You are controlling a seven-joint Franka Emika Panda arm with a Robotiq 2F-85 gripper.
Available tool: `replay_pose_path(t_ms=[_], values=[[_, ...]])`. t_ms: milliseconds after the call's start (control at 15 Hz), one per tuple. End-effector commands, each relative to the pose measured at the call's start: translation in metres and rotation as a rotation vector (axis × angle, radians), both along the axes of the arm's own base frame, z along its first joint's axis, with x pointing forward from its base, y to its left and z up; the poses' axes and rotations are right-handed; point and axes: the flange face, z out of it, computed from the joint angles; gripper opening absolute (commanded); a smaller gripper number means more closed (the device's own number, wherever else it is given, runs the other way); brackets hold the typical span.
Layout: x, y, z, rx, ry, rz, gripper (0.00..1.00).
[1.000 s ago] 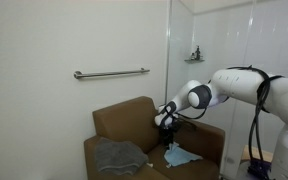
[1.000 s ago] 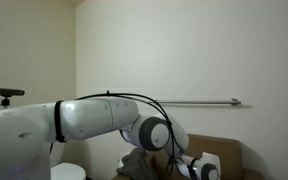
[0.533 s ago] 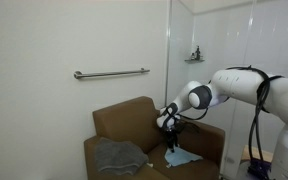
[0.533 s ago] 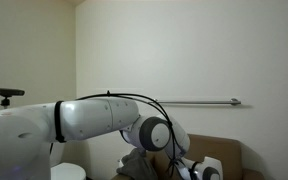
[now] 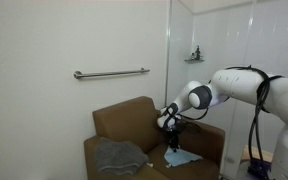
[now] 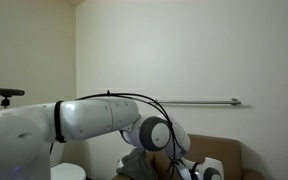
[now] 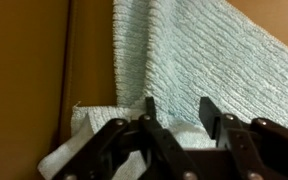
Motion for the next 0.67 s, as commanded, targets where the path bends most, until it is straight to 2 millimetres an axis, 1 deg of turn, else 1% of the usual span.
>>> replay_pose_path(t_ms=[0,133,267,400,467,533,600], values=[[-0.0050,-0.0035,-0.0032,-0.025,0.009,-0.017,0.20],[-0.0052,-0.0041,-0.0029,-0.023,0.009,-0.019,0.07],[-0.0052,-0.0045,-0.0028,-0.022,0.009,-0.020,0.02],[-0.0054,-0.0049,-0.0029,-0.020,0.007,-0.018,0.00],[-0.0055,-0.0051,-0.0030,-0.019,0.006,-0.016,0.01],[-0.0066,-0.0075,-0.0032,0.001,-0.001,-0.006,0.03],[-0.0069,-0.0099,-0.0025,-0.004,-0.003,-0.013,0.03]])
